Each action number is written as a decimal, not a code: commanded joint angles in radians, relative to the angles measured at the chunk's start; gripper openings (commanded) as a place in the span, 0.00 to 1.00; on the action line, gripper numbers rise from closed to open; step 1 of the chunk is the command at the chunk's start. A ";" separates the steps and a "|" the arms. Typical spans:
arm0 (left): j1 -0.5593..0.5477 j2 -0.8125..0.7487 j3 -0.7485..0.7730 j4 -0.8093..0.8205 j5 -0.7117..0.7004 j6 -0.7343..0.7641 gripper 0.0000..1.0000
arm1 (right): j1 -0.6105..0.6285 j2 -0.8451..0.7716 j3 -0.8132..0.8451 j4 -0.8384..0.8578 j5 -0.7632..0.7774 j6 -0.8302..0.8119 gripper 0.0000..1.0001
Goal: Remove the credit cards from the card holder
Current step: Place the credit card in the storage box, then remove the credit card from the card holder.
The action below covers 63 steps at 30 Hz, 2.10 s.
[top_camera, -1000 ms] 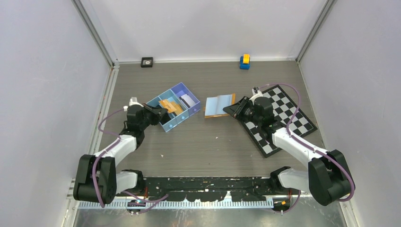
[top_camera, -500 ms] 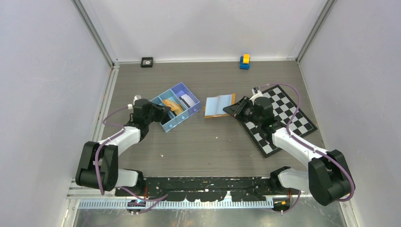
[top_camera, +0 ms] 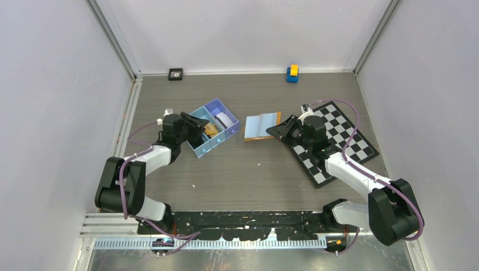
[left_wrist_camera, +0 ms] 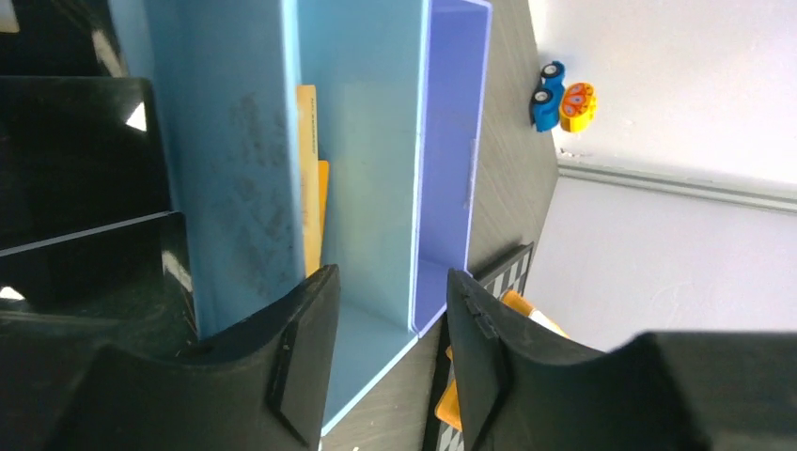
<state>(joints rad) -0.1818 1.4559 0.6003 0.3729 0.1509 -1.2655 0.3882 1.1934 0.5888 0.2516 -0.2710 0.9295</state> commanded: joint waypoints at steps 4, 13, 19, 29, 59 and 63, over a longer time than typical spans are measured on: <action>-0.005 -0.157 -0.016 0.032 -0.013 0.061 0.50 | -0.006 0.018 0.039 0.060 -0.041 -0.002 0.01; -0.042 -0.305 0.019 0.066 0.351 0.420 0.66 | -0.003 0.168 0.258 0.003 -0.145 0.058 0.01; -0.061 -0.203 -0.037 0.392 0.485 0.307 0.77 | -0.004 0.185 0.165 0.299 -0.209 0.157 0.01; -0.095 0.015 -0.024 0.750 0.611 0.082 0.94 | 0.012 0.285 0.097 0.655 -0.360 0.290 0.01; -0.075 -0.019 -0.067 0.738 0.555 0.059 0.99 | 0.037 0.140 0.078 0.512 -0.319 0.178 0.00; -0.100 0.018 -0.044 0.764 0.586 0.061 0.76 | 0.055 0.153 0.091 0.501 -0.330 0.156 0.00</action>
<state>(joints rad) -0.2588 1.4456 0.5270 1.0241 0.6868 -1.1992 0.4248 1.3460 0.6605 0.6685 -0.5682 1.0924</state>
